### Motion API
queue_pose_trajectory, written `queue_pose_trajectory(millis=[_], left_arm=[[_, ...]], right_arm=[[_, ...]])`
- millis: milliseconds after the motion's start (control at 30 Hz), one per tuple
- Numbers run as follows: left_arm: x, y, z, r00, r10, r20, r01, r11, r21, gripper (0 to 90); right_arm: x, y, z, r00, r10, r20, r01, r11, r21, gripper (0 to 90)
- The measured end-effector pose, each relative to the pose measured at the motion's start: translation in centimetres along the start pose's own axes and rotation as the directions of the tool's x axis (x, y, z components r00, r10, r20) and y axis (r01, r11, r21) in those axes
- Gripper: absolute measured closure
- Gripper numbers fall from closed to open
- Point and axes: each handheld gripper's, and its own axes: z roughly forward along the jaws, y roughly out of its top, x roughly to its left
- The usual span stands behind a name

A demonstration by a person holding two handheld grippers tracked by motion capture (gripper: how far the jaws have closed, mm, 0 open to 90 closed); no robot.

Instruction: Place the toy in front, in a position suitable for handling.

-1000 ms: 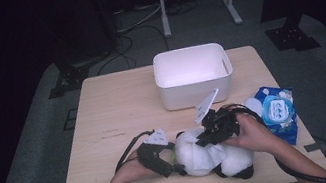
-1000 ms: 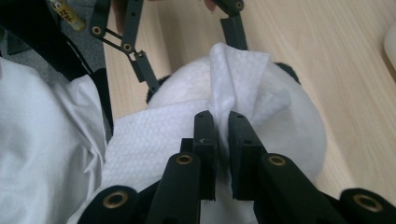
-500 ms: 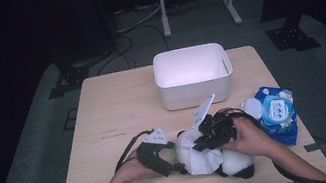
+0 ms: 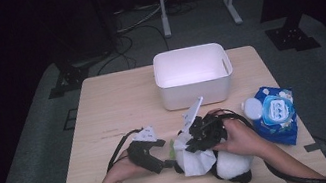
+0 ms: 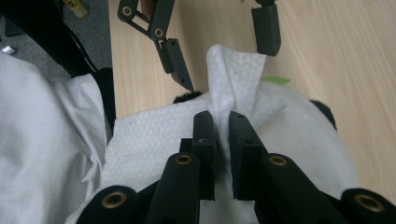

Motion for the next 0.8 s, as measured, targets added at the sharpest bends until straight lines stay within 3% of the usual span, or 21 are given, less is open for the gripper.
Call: queue_pose_trajectory(millis=[467, 567, 800], left_arm=[[-0.3, 0.1, 0.1, 0.9997, 0.012, 0.022, -0.013, 0.9999, 0.009, 13.0], [-0.4, 0.1, 0.0, 0.9996, 0.017, 0.025, -0.017, 0.9998, 0.008, 13.0], [-0.5, 0.3, 0.1, 0.9993, 0.025, 0.028, -0.026, 0.9996, 0.009, 13.0]], right_arm=[[-0.7, 2.8, 2.6, 0.9994, -0.026, -0.022, 0.026, 0.999, 0.028, 82.1], [-0.9, 2.8, 2.5, 0.9996, -0.020, -0.020, 0.021, 0.999, 0.024, 82.1], [-2.2, 1.1, -0.2, 0.9985, 0.039, 0.037, -0.039, 0.999, -0.008, 82.1]])
